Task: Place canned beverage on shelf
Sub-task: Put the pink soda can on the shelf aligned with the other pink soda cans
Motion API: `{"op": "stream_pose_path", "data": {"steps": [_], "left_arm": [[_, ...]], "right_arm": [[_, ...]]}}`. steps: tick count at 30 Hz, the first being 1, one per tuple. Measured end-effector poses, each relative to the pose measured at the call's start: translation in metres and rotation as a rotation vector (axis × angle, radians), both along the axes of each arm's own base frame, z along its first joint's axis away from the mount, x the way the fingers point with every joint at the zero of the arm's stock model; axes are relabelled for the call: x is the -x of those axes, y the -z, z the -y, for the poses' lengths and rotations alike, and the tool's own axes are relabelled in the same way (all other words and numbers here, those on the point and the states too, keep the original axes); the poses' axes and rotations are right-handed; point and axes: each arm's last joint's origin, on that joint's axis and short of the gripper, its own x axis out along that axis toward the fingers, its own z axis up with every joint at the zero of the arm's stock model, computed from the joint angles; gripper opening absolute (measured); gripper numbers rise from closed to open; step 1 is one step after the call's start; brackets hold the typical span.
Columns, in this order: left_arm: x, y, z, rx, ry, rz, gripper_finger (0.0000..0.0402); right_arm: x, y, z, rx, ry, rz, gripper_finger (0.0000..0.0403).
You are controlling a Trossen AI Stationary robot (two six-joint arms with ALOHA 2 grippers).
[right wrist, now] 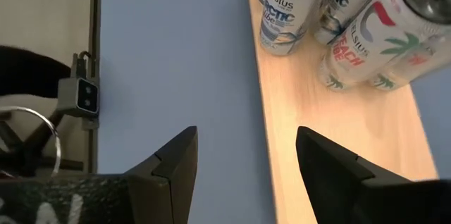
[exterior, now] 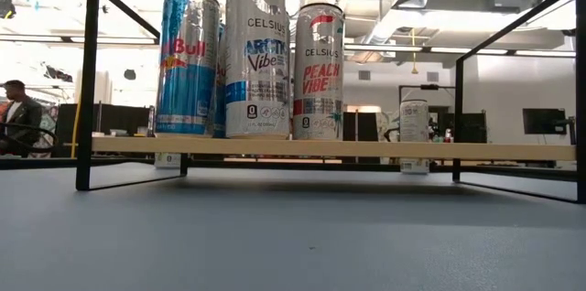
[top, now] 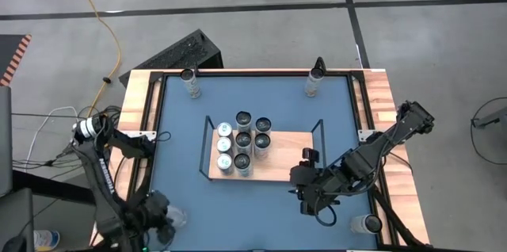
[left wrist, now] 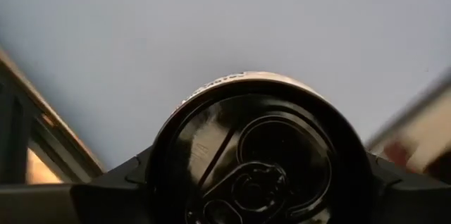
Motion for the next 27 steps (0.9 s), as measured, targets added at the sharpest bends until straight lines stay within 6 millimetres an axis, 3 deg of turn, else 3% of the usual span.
{"op": "stream_pose_path", "data": {"steps": [3, 11, 18, 27], "left_arm": [[-0.016, 0.000, -0.005, 0.060, -0.148, 0.017, 0.0255], [-0.064, -0.003, -0.012, 0.185, -0.190, 0.162, 0.0256], [-0.095, -0.001, -0.024, 0.228, -0.086, 0.123, 0.0257], [-0.124, -0.006, -0.026, 0.124, 0.008, 0.040, 0.0257]], "right_arm": [[0.000, 0.000, 0.000, -0.039, 0.049, 0.002, 0.0221], [0.003, 0.000, -0.006, -0.080, 0.076, 0.011, 0.0221], [0.009, 0.002, -0.016, -0.075, 0.043, 0.017, 0.0221], [0.016, 0.034, -0.023, -0.030, 0.016, -0.028, 0.0221]]}}
